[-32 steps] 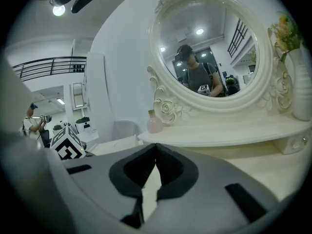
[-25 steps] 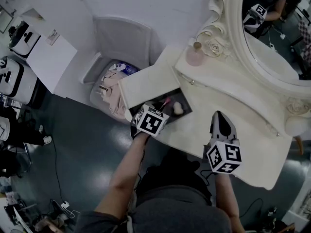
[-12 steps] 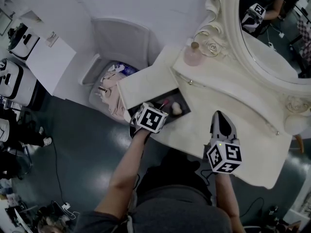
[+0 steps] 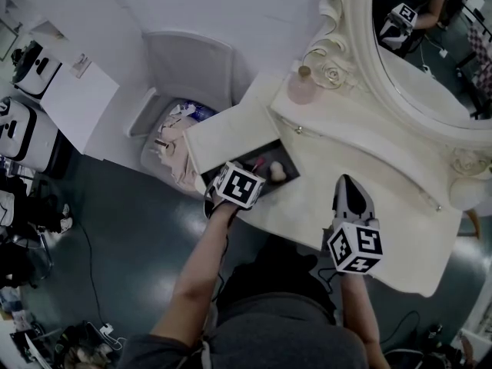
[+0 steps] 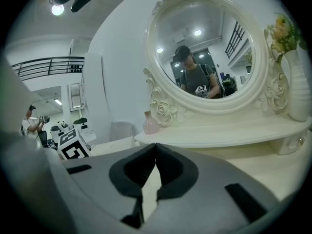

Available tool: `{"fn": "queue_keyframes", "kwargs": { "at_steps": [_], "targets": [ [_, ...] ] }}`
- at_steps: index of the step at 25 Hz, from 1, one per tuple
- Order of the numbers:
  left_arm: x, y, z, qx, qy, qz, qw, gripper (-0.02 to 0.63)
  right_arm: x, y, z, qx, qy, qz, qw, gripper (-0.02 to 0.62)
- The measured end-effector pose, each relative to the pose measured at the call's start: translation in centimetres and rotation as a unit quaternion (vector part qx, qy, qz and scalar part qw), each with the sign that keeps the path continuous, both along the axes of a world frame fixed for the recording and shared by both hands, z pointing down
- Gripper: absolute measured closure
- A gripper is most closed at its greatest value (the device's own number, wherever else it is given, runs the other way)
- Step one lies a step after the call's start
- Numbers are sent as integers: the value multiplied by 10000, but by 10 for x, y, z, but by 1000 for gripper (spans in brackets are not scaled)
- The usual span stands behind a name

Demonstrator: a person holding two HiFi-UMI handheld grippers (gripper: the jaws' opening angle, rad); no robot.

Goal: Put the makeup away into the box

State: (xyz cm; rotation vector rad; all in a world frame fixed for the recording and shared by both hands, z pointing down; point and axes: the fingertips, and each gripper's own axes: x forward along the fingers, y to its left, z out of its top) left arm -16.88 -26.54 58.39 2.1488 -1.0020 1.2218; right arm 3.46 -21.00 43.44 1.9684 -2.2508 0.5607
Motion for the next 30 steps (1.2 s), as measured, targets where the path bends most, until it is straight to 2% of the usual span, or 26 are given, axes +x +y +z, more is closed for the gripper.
{"fn": "queue_keyframes", "kwargs": {
  "at_steps": [5, 8, 17, 30],
  "targets": [
    [-2, 5, 4, -91, -38, -80, 9999, 554, 1, 2, -2, 12, 4, 9, 10000, 592],
    [-1, 5, 2, -5, -16, -112, 9999, 545, 2, 3, -3, 26, 5, 3, 10000, 591],
    [1, -1, -34, 754, 301, -290, 9963, 534, -2, 5, -6, 85, 3, -76, 9999, 592],
    [10, 5, -90, 1565, 846, -362, 9834, 488, 5, 14, -17, 243, -9, -52, 9997, 591]
  ]
}}
